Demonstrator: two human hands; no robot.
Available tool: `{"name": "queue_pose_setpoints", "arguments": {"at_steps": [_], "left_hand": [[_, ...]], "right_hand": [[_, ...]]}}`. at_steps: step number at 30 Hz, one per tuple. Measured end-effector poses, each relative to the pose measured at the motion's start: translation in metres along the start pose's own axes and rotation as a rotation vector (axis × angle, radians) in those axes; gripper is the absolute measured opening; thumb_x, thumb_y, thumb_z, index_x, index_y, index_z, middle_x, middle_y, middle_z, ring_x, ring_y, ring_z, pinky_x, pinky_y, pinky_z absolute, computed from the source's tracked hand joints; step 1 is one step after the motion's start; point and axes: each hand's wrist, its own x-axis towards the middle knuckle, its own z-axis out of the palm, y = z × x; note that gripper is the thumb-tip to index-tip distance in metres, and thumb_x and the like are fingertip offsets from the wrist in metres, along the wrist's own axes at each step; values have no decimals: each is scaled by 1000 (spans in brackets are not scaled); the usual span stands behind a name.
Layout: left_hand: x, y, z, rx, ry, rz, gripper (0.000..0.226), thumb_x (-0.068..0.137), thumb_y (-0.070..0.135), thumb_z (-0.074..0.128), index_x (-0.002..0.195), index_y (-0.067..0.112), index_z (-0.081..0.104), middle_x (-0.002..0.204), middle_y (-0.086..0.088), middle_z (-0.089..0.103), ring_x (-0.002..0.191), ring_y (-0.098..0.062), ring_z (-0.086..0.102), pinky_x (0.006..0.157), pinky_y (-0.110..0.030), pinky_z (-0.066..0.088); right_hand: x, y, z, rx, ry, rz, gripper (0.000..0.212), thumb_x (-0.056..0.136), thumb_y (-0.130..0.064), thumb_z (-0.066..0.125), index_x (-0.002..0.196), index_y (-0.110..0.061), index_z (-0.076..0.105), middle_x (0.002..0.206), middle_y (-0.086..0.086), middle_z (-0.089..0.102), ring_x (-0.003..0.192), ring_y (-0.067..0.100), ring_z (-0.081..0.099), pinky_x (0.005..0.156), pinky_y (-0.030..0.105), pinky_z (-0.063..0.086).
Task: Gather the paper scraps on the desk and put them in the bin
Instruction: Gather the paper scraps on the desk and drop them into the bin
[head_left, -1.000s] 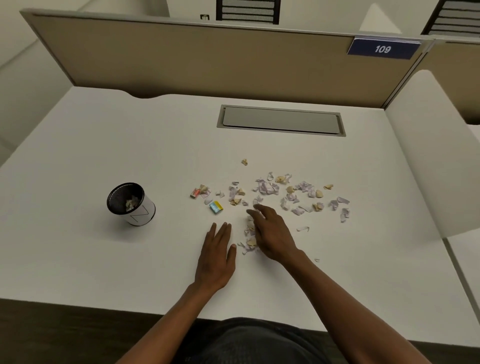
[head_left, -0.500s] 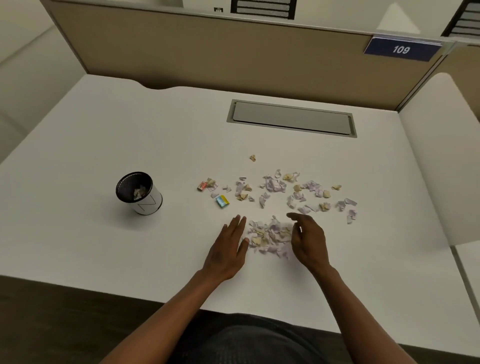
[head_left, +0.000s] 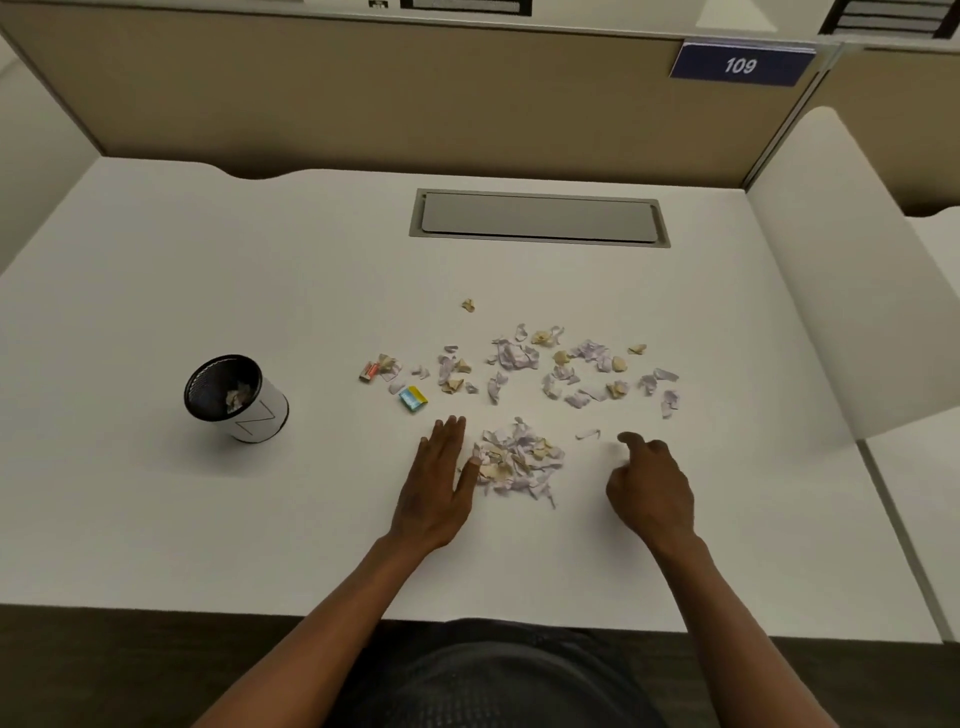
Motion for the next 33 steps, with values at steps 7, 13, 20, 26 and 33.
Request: {"name": "queue_pose_setpoints", "arguments": {"at_steps": [7, 13, 20, 26, 33], "left_hand": [[-14, 0, 6, -19, -36, -4, 63, 104, 44, 32, 158, 26, 6, 157, 21, -4, 147, 4, -10, 124, -26, -2], [-10, 2, 2, -37, -22, 1, 67, 102, 37, 47, 158, 25, 12, 164, 14, 9, 150, -1, 4, 122, -25, 10], [-3, 1, -7, 10, -9, -15, 86, 85, 46, 70, 155, 23, 26, 157, 4, 34, 143, -12, 28, 117, -29, 32], [1, 8, -9, 53, -129, 27, 110, 68, 61, 79, 156, 32, 19, 161, 6, 24, 147, -14, 23, 115, -32, 32], [29, 20, -25, 230, -312, 20, 121, 68, 43, 88, 157, 37, 6, 166, 4, 2, 152, -19, 12, 115, -35, 34]], "right_hand": [[-20, -20, 27, 167, -81, -135, 54, 89, -1, 47, 142, -14, 49, 126, 15, 56, 106, 34, 61, 89, 37, 48], [6, -33, 14, 396, 111, -124, 52, 84, 11, 46, 127, -12, 63, 119, 13, 63, 106, 27, 63, 93, 37, 52], [22, -35, 16, 17, -110, -182, 58, 91, -1, 44, 148, -8, 41, 144, 16, 43, 132, 33, 38, 101, 40, 45], [-3, -49, 29, 35, -210, -432, 56, 96, -16, 44, 151, -13, 35, 137, 13, 49, 124, 31, 49, 94, 41, 50], [-1, -46, 12, -101, -307, -390, 117, 68, -77, 68, 157, -33, 8, 150, 5, 38, 132, 26, 44, 98, 42, 50]]}}
